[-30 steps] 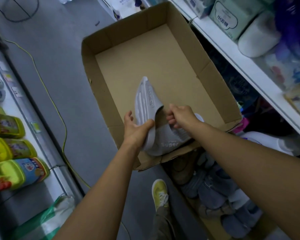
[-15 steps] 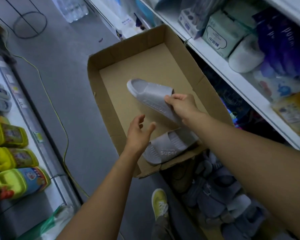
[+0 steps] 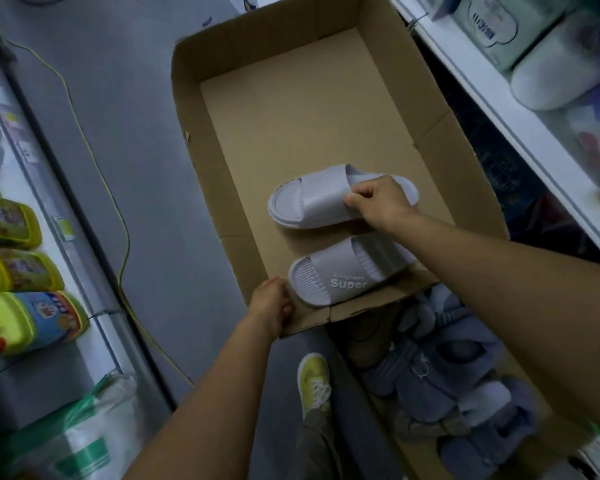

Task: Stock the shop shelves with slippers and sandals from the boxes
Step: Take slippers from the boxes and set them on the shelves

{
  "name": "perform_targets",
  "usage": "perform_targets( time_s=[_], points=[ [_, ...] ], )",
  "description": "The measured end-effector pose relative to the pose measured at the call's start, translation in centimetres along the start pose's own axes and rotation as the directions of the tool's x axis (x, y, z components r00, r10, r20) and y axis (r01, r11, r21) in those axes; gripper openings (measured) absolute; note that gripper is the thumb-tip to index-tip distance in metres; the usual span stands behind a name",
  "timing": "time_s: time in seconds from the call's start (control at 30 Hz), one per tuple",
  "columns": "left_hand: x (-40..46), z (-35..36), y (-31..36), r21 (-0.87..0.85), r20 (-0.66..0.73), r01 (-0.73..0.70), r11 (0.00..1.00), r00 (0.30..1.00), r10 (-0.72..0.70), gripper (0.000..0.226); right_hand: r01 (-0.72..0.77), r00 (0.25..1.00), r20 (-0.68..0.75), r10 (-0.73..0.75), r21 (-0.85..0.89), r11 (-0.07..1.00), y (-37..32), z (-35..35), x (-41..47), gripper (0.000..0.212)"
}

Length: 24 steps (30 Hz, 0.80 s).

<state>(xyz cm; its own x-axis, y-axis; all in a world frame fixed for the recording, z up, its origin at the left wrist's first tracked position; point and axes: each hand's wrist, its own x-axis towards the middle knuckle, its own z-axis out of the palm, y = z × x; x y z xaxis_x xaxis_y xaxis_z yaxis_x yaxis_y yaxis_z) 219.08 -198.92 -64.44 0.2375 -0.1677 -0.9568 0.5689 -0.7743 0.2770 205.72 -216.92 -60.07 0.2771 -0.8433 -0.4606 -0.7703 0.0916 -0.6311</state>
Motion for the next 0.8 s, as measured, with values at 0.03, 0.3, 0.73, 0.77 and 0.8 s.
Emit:
perform_targets(
  time_s=[0.03,0.3,0.73,0.77,0.8],
  points=[
    [0.3,0.2,0.0,-0.033,0.02,0.009,0.999,1.0,-0.009,0.021,-0.005,1.0,0.02,0.005,-0.026,1.0,0.4,0.5,0.2,0.034],
    [1.1,0.0,0.5,-0.14,0.087,0.059,0.988,0.995,-0.047,0.026,-0.098,0.991,0.066,0.114,-0.208,0.973,2.1,1.6,-0.3,0.026],
    [1.0,-0.3,1.7,-0.097,0.117,0.021,0.995,0.993,-0.01,0.019,-0.414,0.909,0.124,0.397,0.378,0.828,1.9,5.1,-0.7,0.015],
    [0.7,-0.3,1.9,-0.079,0.12,-0.003,0.997,0.993,0.012,0.018,-0.396,0.915,0.086,0.394,0.373,0.839,1.8,4.8,-0.9,0.018],
    [0.3,-0.3,2.2,-0.069,0.127,-0.03,0.997,0.991,0.039,0.018,-0.373,0.923,0.056,0.38,0.371,0.851,1.6,4.4,-1.1,0.02]
  ],
)
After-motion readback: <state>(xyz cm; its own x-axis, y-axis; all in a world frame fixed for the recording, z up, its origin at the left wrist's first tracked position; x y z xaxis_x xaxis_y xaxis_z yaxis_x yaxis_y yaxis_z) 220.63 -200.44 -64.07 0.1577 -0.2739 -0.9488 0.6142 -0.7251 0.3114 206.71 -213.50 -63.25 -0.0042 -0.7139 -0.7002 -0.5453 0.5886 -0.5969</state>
